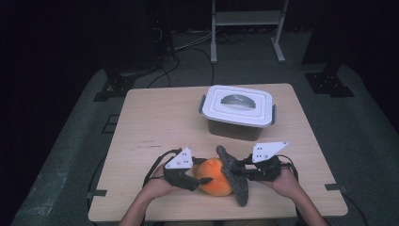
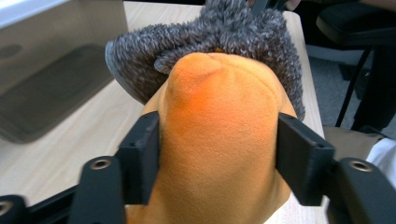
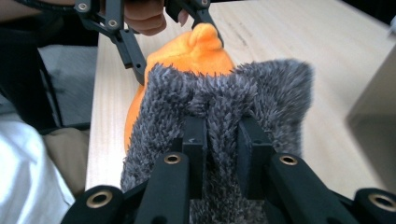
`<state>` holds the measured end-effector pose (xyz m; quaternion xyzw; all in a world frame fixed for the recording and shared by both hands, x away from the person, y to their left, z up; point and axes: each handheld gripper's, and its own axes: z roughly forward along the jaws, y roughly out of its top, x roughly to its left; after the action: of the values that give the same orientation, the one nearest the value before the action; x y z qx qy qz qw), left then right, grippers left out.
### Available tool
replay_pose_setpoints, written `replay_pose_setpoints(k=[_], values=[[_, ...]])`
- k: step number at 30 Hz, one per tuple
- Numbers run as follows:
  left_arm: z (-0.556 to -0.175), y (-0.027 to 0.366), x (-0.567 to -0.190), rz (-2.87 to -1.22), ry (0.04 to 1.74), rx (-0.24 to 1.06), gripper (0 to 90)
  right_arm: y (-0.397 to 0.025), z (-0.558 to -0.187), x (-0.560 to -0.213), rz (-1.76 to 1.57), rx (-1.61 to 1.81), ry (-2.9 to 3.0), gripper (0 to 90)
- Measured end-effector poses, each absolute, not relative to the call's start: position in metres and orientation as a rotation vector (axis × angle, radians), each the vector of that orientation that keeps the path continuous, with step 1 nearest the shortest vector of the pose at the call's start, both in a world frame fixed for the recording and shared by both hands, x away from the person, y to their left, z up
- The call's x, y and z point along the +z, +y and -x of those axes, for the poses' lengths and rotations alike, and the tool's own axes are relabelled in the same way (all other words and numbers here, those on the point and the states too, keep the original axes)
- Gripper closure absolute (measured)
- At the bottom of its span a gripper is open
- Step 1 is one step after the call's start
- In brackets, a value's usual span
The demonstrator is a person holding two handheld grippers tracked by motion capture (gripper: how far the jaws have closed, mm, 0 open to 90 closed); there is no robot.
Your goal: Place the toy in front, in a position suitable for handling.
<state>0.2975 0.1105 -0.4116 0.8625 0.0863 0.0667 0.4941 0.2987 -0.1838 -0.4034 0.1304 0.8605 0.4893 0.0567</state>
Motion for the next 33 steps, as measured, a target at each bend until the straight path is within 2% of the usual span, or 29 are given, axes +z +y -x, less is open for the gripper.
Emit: replay_pose_setpoints(k=[7,9,10,11,14,16,19,23,27,33], values=[[-0.305,0.113,-0.418,-2.078,0.277,0.080,15.3,-0.188,-0.301,-0.411,-0.406,1.487,2.632,74.9],[-0.307,0.112,-0.421,-2.082,0.290,0.074,12.8,-0.190,-0.302,-0.411,-0.408,1.486,2.634,74.9],[-0.307,0.112,-0.422,-2.081,0.287,0.075,13.5,-0.190,-0.302,-0.412,-0.419,1.487,2.634,74.9],[-0.306,0.112,-0.421,-2.083,0.275,0.085,17.8,-0.191,-0.303,-0.412,-0.423,1.484,2.635,74.9],[-0.303,0.113,-0.415,-2.092,0.258,0.138,35.1,-0.193,-0.304,-0.409,-0.424,1.473,2.627,74.9],[-0.303,0.114,-0.411,-2.086,0.274,0.154,38.8,-0.195,-0.303,-0.402,-0.426,1.473,2.595,75.0],[-0.302,0.117,-0.404,-2.078,0.291,0.210,40.5,-0.198,-0.298,-0.390,-0.418,1.506,2.520,75.1],[-0.299,0.114,-0.402,-2.080,0.292,0.218,41.0,-0.188,-0.290,-0.381,-0.359,1.553,2.500,75.0],[-0.296,0.108,-0.402,-2.107,0.278,0.208,37.5,-0.176,-0.293,-0.396,-0.349,1.476,2.569,75.0],[-0.297,0.109,-0.403,-2.061,0.252,0.147,32.4,-0.186,-0.300,-0.403,-0.407,1.484,2.582,75.0]])
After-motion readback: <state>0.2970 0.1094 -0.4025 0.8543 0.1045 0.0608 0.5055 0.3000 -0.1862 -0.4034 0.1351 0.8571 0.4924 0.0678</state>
